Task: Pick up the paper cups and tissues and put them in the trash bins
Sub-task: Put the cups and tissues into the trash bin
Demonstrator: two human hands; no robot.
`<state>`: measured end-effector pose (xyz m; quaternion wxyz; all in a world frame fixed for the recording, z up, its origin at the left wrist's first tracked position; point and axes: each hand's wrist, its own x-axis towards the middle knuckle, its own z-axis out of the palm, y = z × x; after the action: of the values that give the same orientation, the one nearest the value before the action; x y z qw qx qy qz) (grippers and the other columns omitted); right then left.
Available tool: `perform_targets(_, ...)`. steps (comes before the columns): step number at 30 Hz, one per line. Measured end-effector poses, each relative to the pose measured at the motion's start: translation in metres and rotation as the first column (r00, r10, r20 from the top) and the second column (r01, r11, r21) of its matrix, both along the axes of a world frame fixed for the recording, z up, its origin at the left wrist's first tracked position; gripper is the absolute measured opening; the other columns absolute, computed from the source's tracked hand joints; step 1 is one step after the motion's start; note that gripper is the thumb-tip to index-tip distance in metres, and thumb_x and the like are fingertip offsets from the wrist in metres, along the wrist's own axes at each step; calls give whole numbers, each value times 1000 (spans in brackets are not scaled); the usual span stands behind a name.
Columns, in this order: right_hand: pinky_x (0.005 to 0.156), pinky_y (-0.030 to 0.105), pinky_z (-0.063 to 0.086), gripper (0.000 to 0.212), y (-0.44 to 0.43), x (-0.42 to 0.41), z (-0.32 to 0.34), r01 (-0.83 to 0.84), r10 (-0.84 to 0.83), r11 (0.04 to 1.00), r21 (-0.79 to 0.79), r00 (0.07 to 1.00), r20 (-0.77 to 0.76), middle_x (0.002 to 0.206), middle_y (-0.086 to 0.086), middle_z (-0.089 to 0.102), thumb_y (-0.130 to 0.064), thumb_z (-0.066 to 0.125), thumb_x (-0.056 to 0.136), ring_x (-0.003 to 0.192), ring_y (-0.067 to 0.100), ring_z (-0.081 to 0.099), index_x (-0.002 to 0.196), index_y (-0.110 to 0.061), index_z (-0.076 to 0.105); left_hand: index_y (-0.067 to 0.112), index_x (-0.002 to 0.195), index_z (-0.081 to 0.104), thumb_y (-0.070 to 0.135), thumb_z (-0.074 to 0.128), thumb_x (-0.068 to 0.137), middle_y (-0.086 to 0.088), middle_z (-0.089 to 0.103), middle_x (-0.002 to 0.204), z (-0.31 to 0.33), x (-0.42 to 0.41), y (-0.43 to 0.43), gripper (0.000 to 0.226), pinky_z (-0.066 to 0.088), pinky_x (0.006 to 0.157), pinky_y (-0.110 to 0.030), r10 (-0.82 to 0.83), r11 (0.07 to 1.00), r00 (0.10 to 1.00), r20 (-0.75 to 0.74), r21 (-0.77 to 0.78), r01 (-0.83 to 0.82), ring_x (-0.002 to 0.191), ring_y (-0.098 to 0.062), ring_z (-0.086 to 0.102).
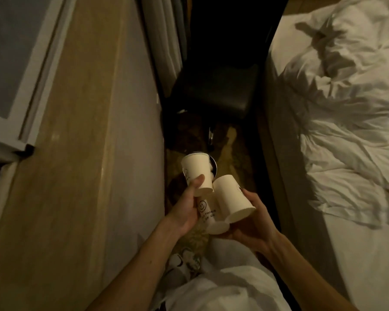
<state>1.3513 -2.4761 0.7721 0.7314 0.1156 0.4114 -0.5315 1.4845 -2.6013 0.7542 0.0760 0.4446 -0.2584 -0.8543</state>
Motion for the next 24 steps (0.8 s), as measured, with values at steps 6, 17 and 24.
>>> perform_targets(6,97,61,42,78,-58,-40,-43,-16,13,1000,25,994,104,142,23,49,-53,69,71,128,44,46,138,-17,52,19,131,57,57,78,64,-16,64,127,-50,-38,-48,80,47,102,-53,48,995,996,70,89,-54,119,-34,59)
perform_targets(17,82,50,53,57,-154,-128,-145,-173,187,935,310,982,-16,102,15,74,-57,50,77,99,34,65,115,-19,67,18,125,51,55,87,54,-8,67,117,-151,-87,-120,87,53,94,-42,123,983,902,413,73,-168,106,-22,67)
perform_targets(24,90,54,50,69,-167,-166,-255,-104,138,914,392,989,-61,128,21,53,-59,49,77,111,39,57,135,-21,48,21,127,50,58,78,70,1,69,101,-271,-91,-145,74,57,70,-32,-122,973,798,590,-86,212,87,-15,68)
